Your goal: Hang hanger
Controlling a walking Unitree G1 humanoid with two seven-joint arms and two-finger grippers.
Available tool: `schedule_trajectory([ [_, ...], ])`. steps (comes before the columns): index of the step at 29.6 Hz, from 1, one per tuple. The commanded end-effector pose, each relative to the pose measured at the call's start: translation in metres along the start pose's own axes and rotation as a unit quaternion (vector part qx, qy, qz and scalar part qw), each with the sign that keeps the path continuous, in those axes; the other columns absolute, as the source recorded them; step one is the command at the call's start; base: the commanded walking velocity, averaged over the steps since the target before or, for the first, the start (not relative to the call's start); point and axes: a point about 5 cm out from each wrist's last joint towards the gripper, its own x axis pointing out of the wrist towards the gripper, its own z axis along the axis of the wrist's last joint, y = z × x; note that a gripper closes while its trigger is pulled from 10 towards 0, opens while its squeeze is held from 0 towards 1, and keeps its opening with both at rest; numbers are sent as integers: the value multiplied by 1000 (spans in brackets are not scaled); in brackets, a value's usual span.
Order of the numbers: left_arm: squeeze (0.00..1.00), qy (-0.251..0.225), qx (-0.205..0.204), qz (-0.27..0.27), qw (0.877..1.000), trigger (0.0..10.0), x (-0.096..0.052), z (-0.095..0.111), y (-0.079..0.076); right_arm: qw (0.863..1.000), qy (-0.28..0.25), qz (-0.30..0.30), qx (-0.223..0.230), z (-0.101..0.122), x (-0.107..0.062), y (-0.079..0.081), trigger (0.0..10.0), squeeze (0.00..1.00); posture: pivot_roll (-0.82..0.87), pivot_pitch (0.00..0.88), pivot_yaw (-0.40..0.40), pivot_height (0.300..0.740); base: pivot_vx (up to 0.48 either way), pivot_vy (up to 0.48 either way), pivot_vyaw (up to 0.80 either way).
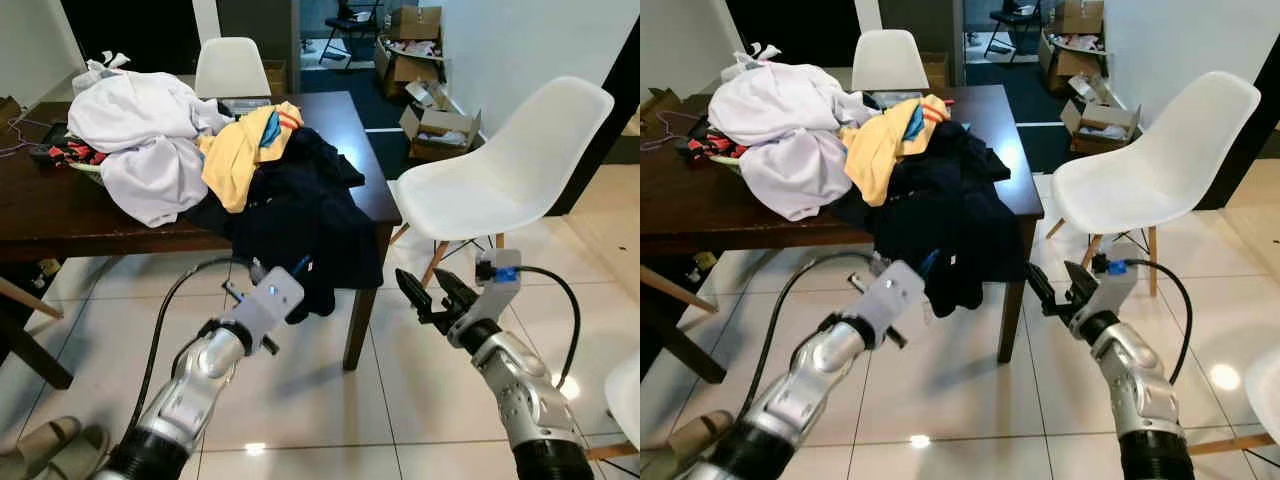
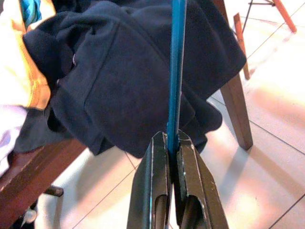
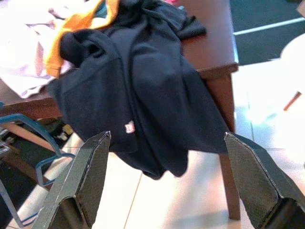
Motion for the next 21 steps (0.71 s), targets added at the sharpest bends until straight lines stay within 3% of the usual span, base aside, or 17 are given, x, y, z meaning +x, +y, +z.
schedule_trajectory([
  [1, 0, 20, -8, -11, 1000, 10000, 4, -8, -2, 1000, 13, -16, 4, -4, -2, -5, 10000, 0, -22, 74, 5, 740, 0, 0, 0],
  [4, 0, 25, -7, -10, 1000, 10000, 7, -9, 0, 1000, 13, -20, 7, -4, -1, -6, 10000, 0, -22, 74, 5, 740, 0, 0, 0],
  [6, 0, 56, -9, 4, 998, 10000, 23, -16, 10, 999, 15, -28, 13, -4, 3, -8, 10000, 0, -35, 62, 16, 740, 0, 0, 0],
  [8, 0, 76, -2, -5, 997, 10000, 32, -18, 10, 999, 17, -38, 15, -5, 5, -10, 10000, 0, -45, 60, 24, 740, 0, 0, 0],
  [13, 0, 76, 18, -27, 997, 10000, 36, -17, 5, 999, 16, -47, 23, -4, 5, -13, 10000, 0, -48, 65, 30, 740, 0, 0, 0],
  [21, 0, 74, 13, -26, 997, 10000, 41, -18, 8, 999, -4, -45, 24, 2, 7, -14, 10000, 0, -43, 67, 31, 740, 0, 0, 0],
])
